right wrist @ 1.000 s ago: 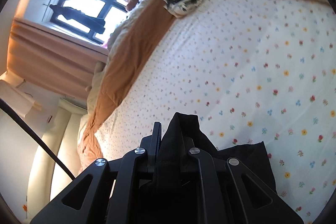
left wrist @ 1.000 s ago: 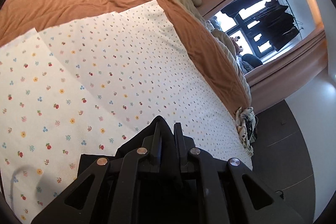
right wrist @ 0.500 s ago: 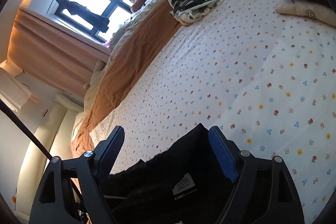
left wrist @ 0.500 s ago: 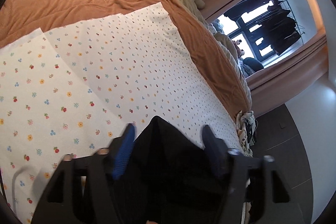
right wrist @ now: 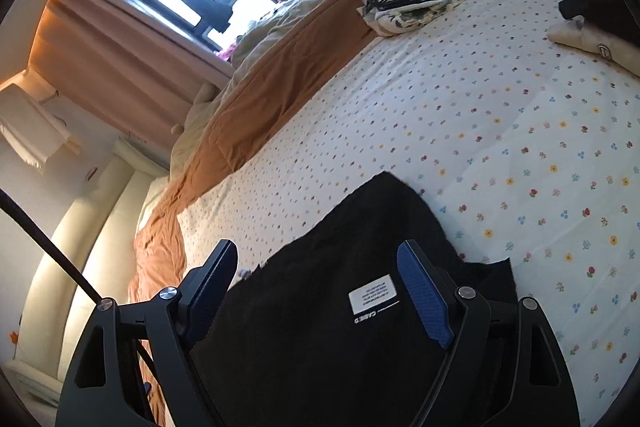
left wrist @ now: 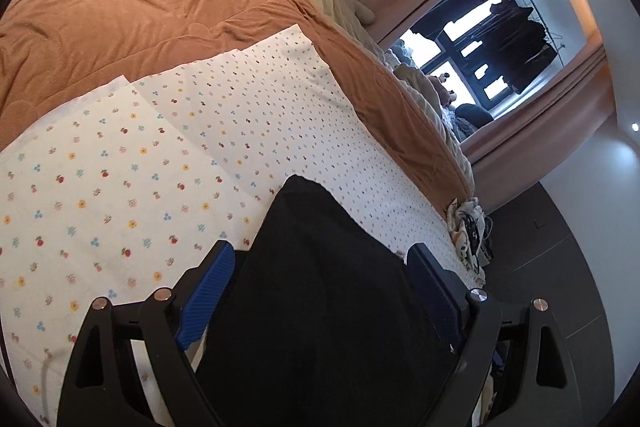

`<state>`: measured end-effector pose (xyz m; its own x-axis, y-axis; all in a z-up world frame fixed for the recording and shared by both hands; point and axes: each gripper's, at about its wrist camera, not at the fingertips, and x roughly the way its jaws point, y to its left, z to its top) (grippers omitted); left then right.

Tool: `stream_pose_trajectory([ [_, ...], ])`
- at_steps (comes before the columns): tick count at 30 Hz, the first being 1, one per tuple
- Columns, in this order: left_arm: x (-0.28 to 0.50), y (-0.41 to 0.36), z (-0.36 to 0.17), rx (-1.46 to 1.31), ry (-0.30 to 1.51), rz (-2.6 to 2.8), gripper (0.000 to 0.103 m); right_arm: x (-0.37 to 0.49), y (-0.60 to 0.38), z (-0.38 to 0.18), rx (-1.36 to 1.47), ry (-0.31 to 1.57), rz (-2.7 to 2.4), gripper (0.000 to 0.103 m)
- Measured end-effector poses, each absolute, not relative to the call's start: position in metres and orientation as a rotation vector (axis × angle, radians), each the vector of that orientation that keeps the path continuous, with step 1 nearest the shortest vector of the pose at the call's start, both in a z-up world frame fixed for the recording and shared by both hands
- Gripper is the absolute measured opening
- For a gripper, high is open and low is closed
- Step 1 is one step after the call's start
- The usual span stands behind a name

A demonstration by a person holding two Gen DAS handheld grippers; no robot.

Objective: Fold large clothes
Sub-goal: 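Lower the folded edge onto the shirt and open both grippers, then grasp the end of the folded shirt with both grippers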

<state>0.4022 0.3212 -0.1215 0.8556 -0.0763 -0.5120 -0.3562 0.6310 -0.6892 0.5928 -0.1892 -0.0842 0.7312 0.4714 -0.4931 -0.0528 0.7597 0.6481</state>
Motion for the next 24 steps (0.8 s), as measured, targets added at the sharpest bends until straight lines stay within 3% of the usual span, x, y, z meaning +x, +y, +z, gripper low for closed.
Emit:
stream_pose_trajectory([
  [8,0.356,0.316,-0.122,-0.854,0.62,0.181,0.083,0.576,-0.158,-0.068,0.541,0.716,0.384,0.081],
  [12,0.338,0.309,-0.126,-0.858,0.655,0.168,0.074,0.563,-0.17,-0.071,0.534,0.727,0.362,0.081],
  [24,0.296,0.286,-0.146,-0.876,0.722,0.126,0.069,0.492,-0.214,-0.075,0.568,0.764,0.295,0.081],
])
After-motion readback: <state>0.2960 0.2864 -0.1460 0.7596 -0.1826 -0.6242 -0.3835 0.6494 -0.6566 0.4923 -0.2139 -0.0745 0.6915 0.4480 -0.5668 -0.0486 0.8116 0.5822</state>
